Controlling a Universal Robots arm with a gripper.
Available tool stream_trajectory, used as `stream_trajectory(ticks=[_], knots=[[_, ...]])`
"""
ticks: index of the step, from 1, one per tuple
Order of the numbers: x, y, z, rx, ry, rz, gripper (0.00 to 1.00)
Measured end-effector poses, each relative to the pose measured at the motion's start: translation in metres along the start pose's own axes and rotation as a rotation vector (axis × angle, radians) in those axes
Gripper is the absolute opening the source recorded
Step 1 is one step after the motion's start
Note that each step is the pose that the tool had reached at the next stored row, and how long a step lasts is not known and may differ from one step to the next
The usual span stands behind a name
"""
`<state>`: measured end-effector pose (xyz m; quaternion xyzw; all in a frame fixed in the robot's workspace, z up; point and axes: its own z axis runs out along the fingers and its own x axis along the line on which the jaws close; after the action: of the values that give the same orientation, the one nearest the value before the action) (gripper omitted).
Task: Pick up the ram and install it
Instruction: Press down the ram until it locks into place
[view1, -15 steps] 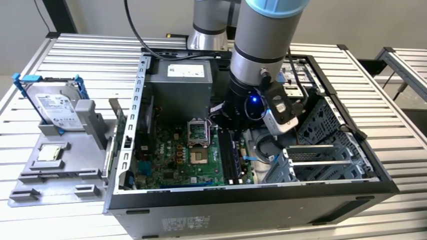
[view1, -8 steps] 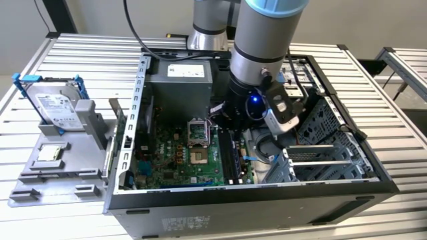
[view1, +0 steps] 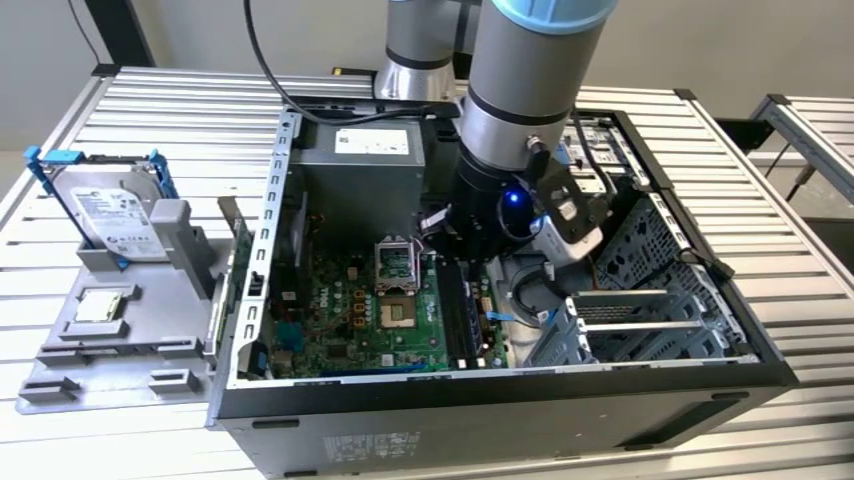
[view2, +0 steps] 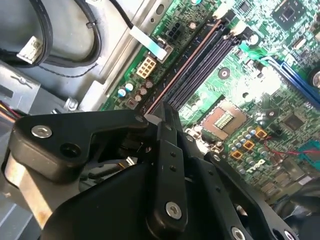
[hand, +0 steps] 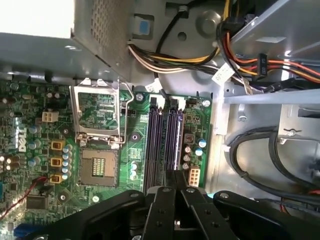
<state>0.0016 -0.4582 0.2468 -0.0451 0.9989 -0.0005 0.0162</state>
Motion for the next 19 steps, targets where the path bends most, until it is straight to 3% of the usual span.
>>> stream_trajectory(ticks=[13,19], knots=[[0.0000,0.0000,-0.0003,-0.0059,-0.0004,-0.184,0.00],[0.0000,0.0000,-0.0003,-0.0094,-0.0007,-0.291,0.00]])
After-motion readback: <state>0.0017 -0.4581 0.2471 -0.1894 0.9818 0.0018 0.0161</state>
